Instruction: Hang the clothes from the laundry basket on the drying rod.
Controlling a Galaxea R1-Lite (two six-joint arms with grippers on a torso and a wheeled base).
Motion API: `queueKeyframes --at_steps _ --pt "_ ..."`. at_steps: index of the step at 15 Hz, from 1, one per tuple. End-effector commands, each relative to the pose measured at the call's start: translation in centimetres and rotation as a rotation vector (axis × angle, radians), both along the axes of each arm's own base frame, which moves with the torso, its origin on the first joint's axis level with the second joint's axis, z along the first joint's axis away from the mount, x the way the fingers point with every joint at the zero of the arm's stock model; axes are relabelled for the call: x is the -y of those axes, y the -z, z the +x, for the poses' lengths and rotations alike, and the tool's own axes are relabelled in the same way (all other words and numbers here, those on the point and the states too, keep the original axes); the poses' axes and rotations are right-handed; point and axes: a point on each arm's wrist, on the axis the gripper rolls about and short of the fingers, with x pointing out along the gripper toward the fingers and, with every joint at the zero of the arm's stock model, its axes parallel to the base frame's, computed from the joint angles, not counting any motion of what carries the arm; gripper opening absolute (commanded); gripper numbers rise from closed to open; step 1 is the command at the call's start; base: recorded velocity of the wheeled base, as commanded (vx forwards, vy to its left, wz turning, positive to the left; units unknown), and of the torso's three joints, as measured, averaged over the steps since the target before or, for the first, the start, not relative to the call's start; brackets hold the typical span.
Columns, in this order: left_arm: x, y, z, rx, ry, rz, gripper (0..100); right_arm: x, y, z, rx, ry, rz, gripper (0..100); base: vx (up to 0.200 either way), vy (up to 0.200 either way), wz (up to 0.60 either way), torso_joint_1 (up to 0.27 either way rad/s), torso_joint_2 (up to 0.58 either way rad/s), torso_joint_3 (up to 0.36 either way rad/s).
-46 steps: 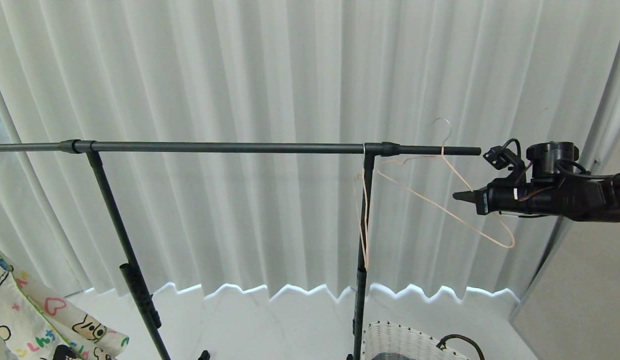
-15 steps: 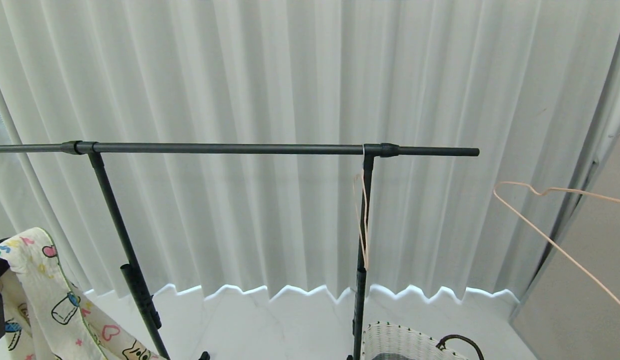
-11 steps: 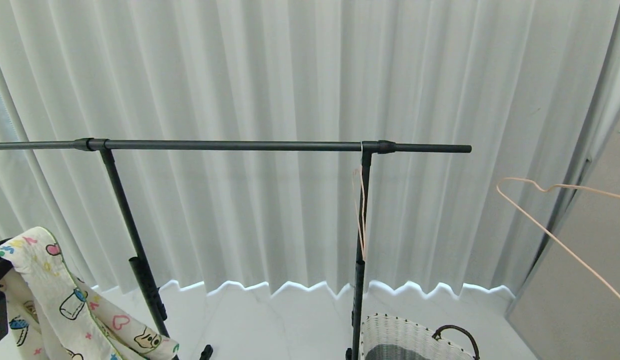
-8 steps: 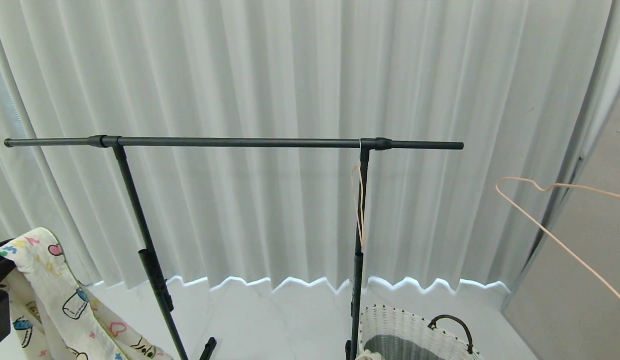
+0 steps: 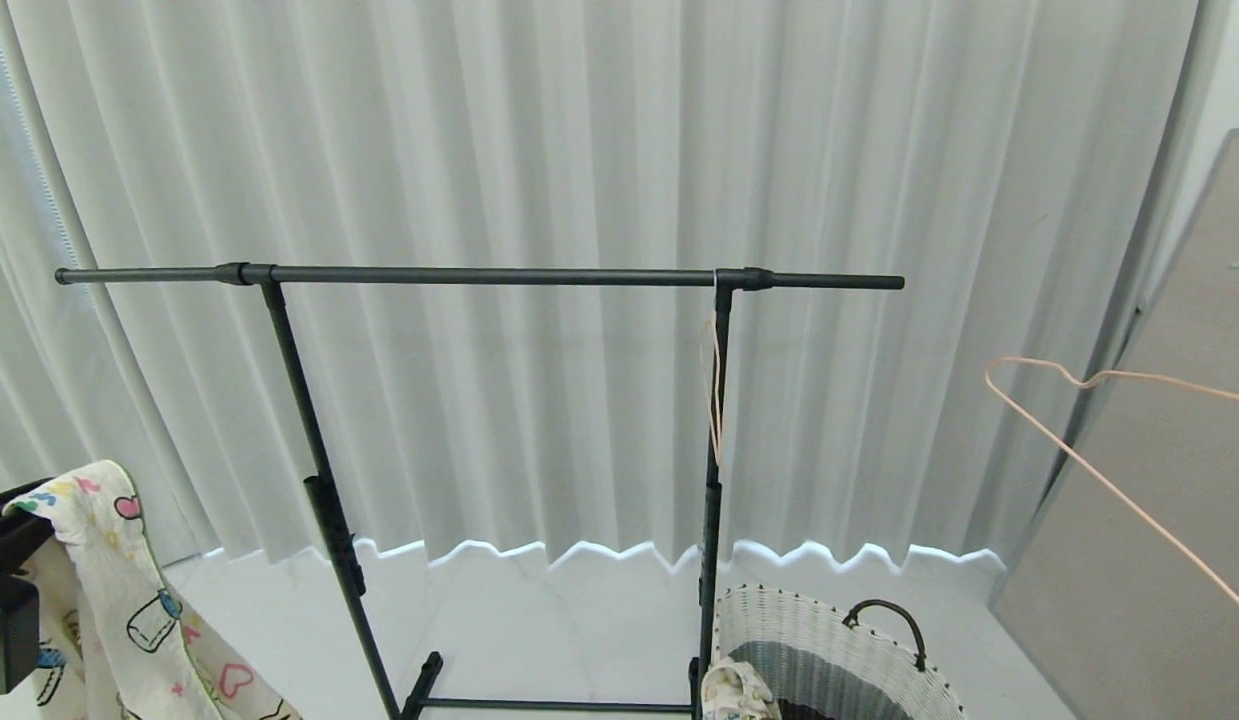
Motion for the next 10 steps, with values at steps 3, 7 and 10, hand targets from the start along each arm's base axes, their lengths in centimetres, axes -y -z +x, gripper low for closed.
queueKeyframes --at_steps 3,7,10 --pt "0.05 0.07 0.19 -0.008 0.003 0.006 0 -0.01 -0.04 -0.17 0.007 -0.001 -0.003 0 0.0 0.133 0.0 -0.002 0.0 0.002" --pt "0.07 0.19 0.39 -0.019 0.002 0.006 0 -0.07 -0.25 -0.36 0.024 -0.015 -0.002 0 0.0 0.2 0.0 0.004 0.0 0.001" --pt "0.16 0.29 0.72 -0.033 0.007 0.008 0 -0.18 -0.43 -0.66 0.047 -0.039 -0.001 0 0.0 0.2 0.0 0.004 0.0 -0.001"
